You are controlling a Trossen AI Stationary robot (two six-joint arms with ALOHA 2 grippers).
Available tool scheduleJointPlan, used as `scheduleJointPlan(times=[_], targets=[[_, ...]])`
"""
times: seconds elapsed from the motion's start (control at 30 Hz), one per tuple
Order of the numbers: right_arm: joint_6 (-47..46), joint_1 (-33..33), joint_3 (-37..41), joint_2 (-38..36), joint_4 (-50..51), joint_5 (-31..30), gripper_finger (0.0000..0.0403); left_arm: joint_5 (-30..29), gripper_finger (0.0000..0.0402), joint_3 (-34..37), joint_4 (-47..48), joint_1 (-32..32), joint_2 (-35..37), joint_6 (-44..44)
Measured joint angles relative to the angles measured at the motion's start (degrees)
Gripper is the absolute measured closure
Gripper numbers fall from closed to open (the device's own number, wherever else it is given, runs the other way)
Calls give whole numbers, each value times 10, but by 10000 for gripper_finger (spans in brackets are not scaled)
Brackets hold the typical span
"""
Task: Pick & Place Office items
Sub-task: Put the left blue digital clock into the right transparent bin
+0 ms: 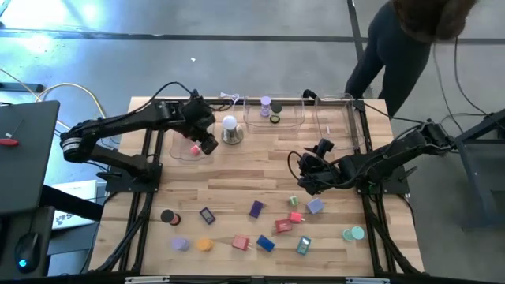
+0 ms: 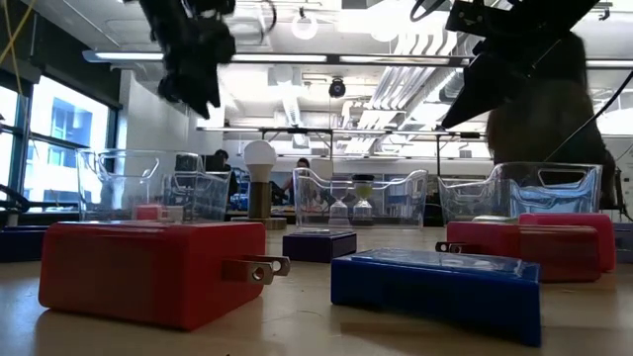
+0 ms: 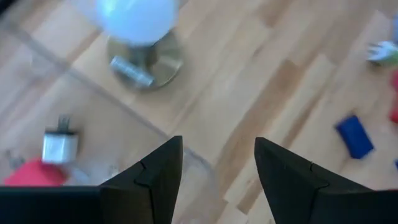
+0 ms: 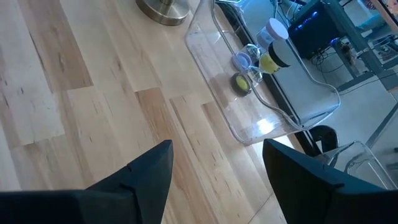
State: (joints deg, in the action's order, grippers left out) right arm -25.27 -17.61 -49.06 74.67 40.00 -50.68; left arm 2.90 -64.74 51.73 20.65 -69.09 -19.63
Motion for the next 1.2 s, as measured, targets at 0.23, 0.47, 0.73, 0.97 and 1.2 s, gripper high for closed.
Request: scheduleJointPlan(times=[0.23, 0.47, 0.73, 0.97, 1.2], targets=[[0, 0, 0, 0, 0, 1, 165, -69, 208, -36, 18, -164, 23, 51], [-2, 0, 10, 0, -3, 1, 165, -246, 208, -42, 48, -370, -15, 29], [0, 4, 14, 0, -24, 1, 165, -252, 208, -169, 168, -466, -116, -31], [15, 4, 14, 0, -35, -1, 165, -232, 208, -294, 227, -485, -251, 13], [16, 4, 14, 0, -34, 3, 165, -204, 208, -303, 233, -482, -319, 104]])
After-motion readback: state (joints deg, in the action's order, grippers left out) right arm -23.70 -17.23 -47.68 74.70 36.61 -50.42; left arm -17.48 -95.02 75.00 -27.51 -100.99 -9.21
